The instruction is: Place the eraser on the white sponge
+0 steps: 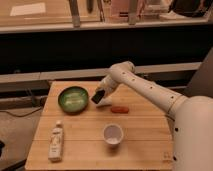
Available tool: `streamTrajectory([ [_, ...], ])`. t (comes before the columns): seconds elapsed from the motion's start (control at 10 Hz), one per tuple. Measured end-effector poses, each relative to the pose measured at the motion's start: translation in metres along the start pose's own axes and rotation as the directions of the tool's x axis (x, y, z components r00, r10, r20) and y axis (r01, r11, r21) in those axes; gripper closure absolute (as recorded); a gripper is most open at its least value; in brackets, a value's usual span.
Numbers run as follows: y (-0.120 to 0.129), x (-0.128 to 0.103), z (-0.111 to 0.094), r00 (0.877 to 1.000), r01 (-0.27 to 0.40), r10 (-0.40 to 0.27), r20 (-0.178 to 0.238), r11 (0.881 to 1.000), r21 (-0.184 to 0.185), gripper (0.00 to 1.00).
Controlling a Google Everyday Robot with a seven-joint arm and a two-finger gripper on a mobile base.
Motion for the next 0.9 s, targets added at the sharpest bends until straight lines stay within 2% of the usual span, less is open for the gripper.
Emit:
streamTrajectory([
  [0.5, 0.001, 0.003, 0.009, 0.999, -0.017, 0.017, 0.045, 1.0, -0.012, 1.0],
  [0.9, 0.002, 0.005, 0.016, 0.997, -0.027, 0.031, 0.069, 0.998, -0.063, 1.0],
])
